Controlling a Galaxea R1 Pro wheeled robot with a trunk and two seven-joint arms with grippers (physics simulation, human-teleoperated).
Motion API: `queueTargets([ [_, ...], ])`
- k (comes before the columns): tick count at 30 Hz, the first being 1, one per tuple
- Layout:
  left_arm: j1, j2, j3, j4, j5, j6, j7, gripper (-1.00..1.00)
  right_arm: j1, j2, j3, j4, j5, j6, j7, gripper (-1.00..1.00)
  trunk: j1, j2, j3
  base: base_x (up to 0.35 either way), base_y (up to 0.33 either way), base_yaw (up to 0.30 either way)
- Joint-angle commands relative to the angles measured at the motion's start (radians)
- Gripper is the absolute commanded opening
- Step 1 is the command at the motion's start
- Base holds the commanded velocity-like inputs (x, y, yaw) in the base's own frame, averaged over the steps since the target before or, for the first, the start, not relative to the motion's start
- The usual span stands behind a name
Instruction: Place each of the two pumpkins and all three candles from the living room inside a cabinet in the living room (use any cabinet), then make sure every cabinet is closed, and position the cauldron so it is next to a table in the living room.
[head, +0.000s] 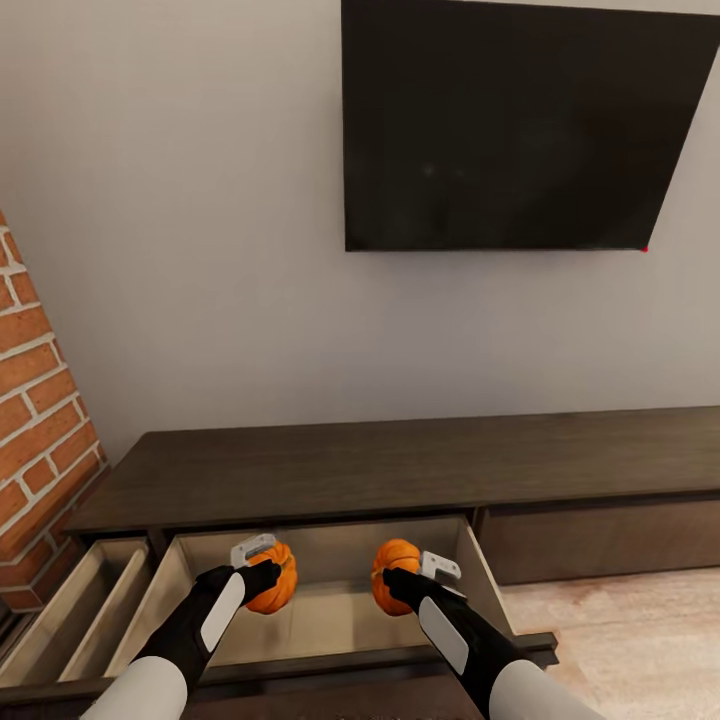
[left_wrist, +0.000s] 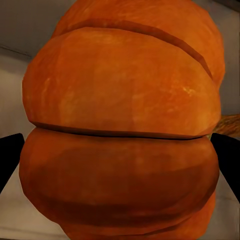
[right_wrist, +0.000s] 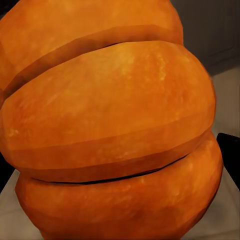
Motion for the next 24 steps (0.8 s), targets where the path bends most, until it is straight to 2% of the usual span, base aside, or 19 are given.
queueTargets([
  [1, 0.0, -0.001, 0.002, -0.002, 0.01, 0.004, 0.006, -1.0, -0.001, -0.001, 0.007, -0.003, -0.005, 0.003, -0.009, -1.0, 0.004, -0.008, -0.004, 0.0, 0.0, 0.0],
  [4, 0.0, -0.001, 0.002, -0.002, 0.009, 0.004, 0.006, -1.0, -0.001, -0.001, 0.007, -0.003, -0.005, 0.003, -0.009, -1.0, 0.012, -0.023, -0.014, 0.0, 0.0, 0.0],
  [24, 0.0, -0.002, 0.002, -0.002, 0.005, 0.004, 0.006, -1.0, -0.001, -0.001, 0.007, -0.003, -0.002, 0.003, -0.009, -1.0, 0.021, -0.028, -0.092, 0.0, 0.0, 0.0],
])
